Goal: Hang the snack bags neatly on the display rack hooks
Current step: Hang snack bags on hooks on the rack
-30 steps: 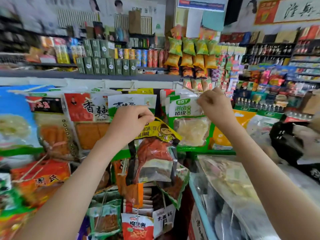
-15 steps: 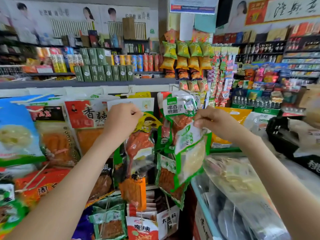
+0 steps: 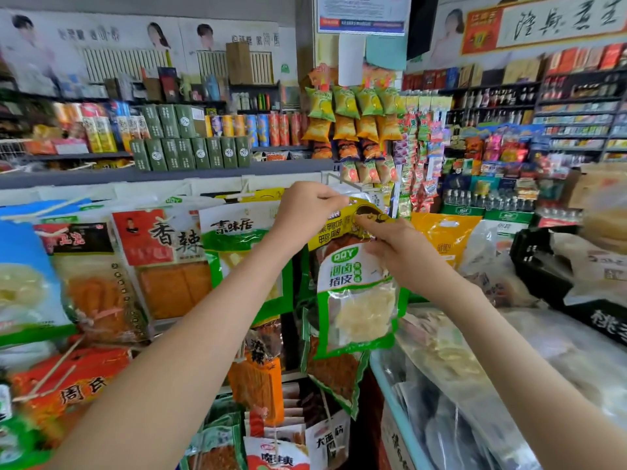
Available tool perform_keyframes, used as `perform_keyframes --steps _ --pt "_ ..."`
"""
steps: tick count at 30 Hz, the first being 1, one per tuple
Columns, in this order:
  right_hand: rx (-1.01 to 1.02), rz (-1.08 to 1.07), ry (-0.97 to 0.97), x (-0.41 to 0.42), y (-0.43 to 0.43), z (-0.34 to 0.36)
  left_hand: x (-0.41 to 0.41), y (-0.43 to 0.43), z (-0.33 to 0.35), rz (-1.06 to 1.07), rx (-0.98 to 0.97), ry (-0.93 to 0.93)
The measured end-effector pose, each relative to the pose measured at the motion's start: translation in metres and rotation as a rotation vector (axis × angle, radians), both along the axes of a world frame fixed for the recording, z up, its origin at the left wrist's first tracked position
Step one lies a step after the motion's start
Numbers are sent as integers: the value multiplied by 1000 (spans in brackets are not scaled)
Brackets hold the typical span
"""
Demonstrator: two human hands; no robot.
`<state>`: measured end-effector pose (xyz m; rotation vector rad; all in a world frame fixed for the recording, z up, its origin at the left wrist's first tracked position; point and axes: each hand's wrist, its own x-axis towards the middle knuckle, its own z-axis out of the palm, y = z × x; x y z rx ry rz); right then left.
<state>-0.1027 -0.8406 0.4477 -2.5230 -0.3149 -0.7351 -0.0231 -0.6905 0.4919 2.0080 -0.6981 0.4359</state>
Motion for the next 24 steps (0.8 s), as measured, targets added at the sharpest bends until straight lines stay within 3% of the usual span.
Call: perform_keyframes --steps 5,15,20,24 --pt "52 -79 25 4 -3 4 11 -17 -5 -64 -88 121" --pt "99 -132 160 25 -7 7 26 -36 -10 19 -16 88" --pt "113 -113 170 33 -5 5 36 -35 -17 128 99 10" --pt "105 -118 77 26 0 -1 17 -19 -19 285 287 -306"
